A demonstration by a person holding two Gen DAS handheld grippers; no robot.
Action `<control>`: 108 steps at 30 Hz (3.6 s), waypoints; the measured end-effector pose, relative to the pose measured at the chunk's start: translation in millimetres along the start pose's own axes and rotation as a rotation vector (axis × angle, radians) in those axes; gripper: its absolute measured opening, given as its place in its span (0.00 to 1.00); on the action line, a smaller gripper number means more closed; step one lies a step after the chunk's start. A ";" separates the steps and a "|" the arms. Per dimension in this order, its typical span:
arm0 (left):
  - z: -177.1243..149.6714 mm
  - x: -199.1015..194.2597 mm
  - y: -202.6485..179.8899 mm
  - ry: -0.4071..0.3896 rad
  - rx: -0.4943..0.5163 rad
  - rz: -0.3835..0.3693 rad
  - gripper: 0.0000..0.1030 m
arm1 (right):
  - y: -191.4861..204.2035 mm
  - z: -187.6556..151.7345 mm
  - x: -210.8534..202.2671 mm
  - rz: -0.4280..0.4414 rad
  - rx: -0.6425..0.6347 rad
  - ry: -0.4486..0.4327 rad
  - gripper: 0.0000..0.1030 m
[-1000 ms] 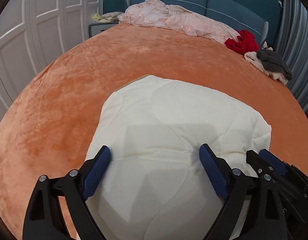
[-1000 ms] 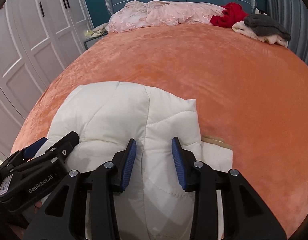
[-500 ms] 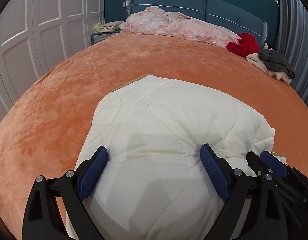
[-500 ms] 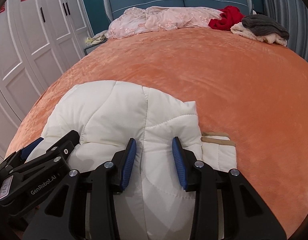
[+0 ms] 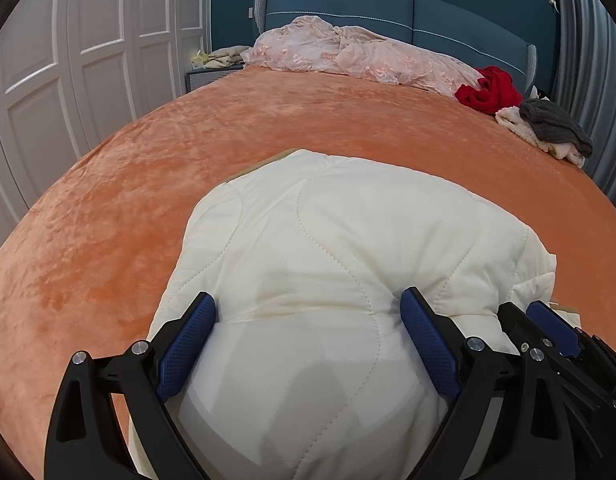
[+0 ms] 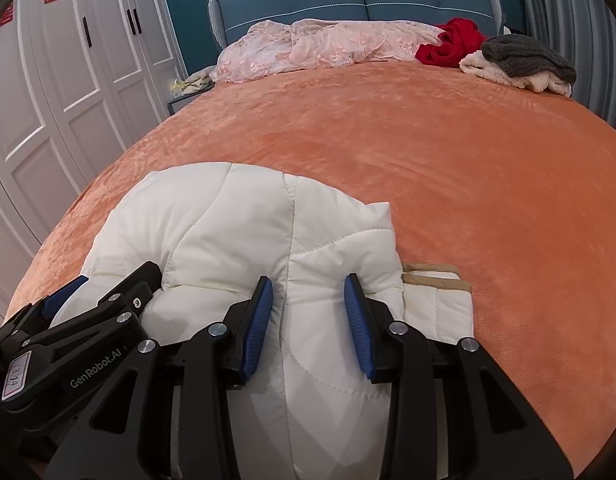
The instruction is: Fold large clothes
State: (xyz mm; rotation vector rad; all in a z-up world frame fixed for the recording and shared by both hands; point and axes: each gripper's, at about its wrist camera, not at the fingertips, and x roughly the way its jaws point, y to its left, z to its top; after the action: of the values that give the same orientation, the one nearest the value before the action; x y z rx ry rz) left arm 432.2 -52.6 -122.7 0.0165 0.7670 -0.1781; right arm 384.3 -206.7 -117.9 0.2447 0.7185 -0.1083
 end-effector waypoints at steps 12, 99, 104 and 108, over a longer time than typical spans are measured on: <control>4.3 -6.0 2.8 0.043 0.017 0.001 0.89 | 4.6 9.7 -9.6 -0.012 -0.028 0.054 0.35; -171.1 -343.5 -22.3 0.138 0.127 0.186 0.88 | 11.9 -153.3 -352.4 -0.100 -0.101 0.119 0.66; -171.1 -343.8 -21.6 0.138 0.127 0.187 0.88 | 12.1 -153.4 -352.3 -0.098 -0.101 0.118 0.66; -171.1 -343.8 -21.2 0.140 0.125 0.185 0.88 | 12.6 -153.5 -352.6 -0.100 -0.101 0.118 0.66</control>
State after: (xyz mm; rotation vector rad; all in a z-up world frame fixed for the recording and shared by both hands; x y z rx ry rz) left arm 68.2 -6.8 -7.2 0.2203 0.8883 -0.0488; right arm 24.7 -149.7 6.7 0.1194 0.8509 -0.1528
